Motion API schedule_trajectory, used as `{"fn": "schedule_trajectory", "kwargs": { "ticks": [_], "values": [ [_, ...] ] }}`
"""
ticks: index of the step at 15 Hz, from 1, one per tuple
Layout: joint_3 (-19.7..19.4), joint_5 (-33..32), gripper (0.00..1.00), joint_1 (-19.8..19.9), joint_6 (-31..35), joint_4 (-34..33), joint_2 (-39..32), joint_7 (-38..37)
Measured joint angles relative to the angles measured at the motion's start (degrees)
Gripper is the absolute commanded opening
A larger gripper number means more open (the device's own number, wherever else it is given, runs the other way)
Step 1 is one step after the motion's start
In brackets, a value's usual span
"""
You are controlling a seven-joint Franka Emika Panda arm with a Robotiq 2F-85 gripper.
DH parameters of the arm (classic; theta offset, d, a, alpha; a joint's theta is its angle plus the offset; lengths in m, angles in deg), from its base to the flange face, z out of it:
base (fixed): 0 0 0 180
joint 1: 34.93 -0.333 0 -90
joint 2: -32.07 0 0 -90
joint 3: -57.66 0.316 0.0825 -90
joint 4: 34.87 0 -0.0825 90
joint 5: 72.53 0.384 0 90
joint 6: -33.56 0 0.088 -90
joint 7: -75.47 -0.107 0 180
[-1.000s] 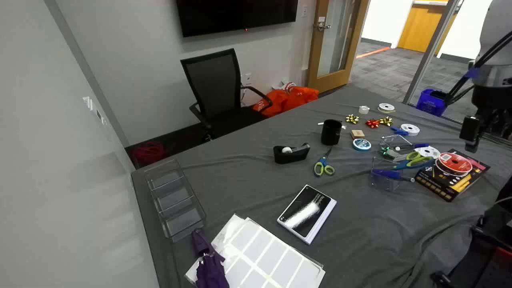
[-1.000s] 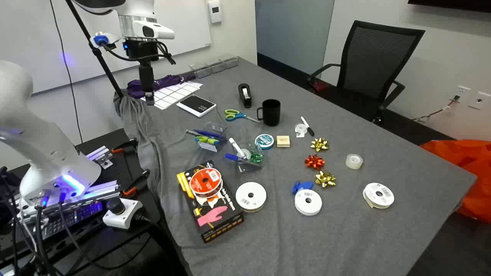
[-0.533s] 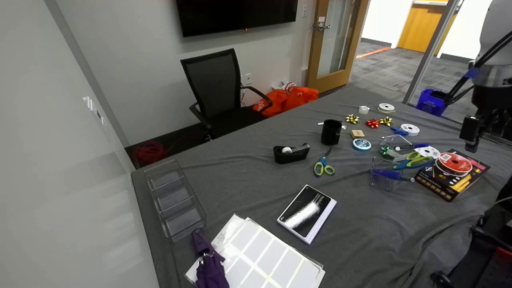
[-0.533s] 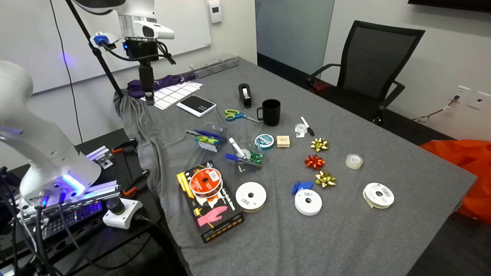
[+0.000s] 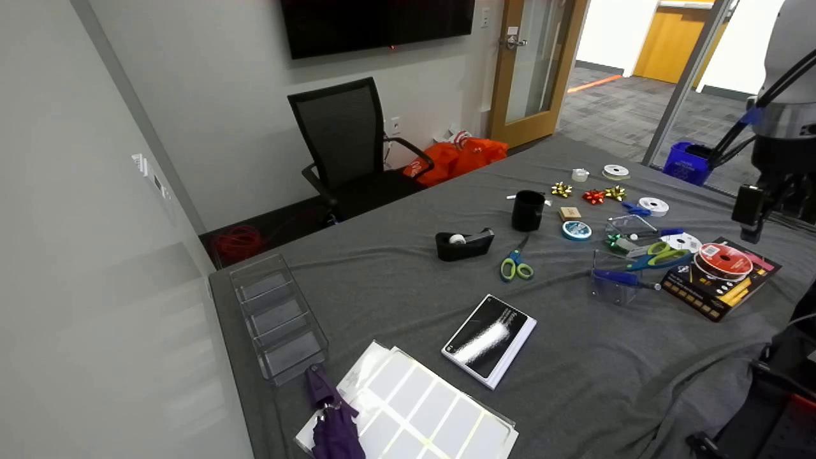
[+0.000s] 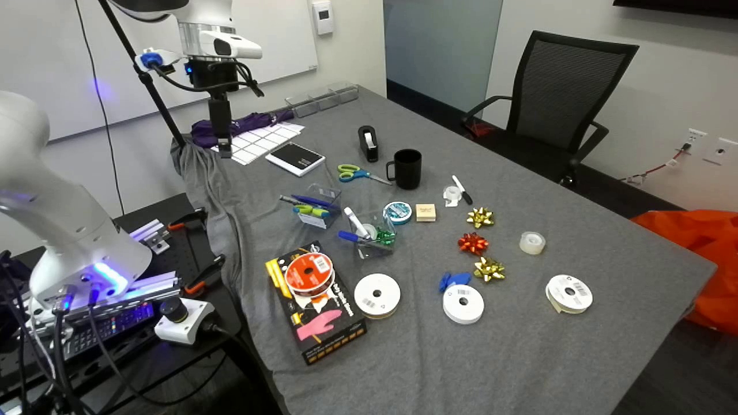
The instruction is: Place the ribbon tape with a green label in the container on the right
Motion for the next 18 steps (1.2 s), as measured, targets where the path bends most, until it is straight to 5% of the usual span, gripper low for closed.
{"fn": "schedule_trajectory", "kwargs": {
  "ticks": [8, 18],
  "values": [
    [-1.9, 2.5, 1.00, 0.1, 1.1, -3.9, -3.4, -9.8],
    [-3.2, 10.8, 1.00, 0.1, 10.8, -15.7, -17.8, -20.4]
  ]
}}
